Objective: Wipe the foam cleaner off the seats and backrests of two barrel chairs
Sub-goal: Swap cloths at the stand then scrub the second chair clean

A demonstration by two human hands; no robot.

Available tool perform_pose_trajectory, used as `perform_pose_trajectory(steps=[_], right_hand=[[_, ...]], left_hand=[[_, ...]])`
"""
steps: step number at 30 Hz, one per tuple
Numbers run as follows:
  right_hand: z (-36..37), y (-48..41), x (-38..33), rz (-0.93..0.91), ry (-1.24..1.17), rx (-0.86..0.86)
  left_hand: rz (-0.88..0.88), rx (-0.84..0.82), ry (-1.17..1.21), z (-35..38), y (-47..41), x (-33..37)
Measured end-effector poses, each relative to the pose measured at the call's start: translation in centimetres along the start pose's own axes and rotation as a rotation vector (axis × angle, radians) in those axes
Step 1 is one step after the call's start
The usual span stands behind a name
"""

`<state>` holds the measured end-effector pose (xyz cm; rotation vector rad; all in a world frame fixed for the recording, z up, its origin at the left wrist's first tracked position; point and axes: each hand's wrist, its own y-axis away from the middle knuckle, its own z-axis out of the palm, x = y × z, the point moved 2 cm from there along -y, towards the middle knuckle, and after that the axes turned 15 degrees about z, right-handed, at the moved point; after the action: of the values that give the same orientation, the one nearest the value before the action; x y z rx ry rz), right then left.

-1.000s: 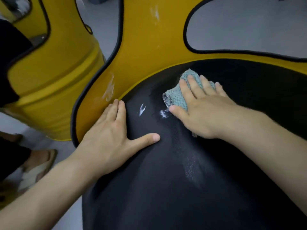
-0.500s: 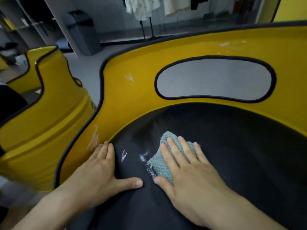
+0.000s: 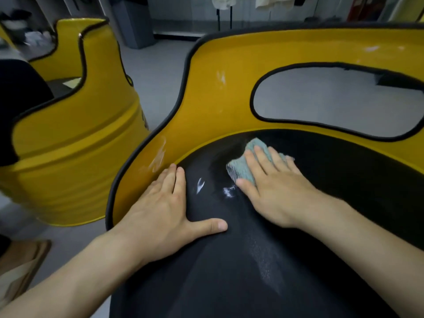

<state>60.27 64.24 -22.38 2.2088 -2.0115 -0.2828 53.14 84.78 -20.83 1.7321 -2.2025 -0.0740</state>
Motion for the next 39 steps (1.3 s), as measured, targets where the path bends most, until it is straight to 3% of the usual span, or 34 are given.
perform_pose_trajectory(steps=[6,16,24,27,34,39], right_hand=[[1.4,6.9,1.7,-0.038,0.109,-0.061],[-1.2,-7.3,-1.5,0.067,-0.021,-0.006],[0.6,5.0,0.6,-0.087,0.056,-0.044],[0.3,5.0,1.8,-0.095,0.113,-0.047],[-1.2,-6.0,3.5,0.201,-0.002,0.026],[-1.0,-5.3,1.7,0.224,-0.007,0.028]], left_hand=[[-0.001,-0.057,-0.018,0.0,-0.6,-0.4],[-0.001,-0.082,-0.01,-0.3,-0.3,-0.3],[0.012,-0.051,-0.005,0.0,-0.2,-0.6],[0.021,-0.037,-0.005,0.3,-0.3,-0.8],[0.047,0.036,0.039,1.1,0.0,-1.1],[0.055,0.034,0.038,1.3,-0.3,-1.3]])
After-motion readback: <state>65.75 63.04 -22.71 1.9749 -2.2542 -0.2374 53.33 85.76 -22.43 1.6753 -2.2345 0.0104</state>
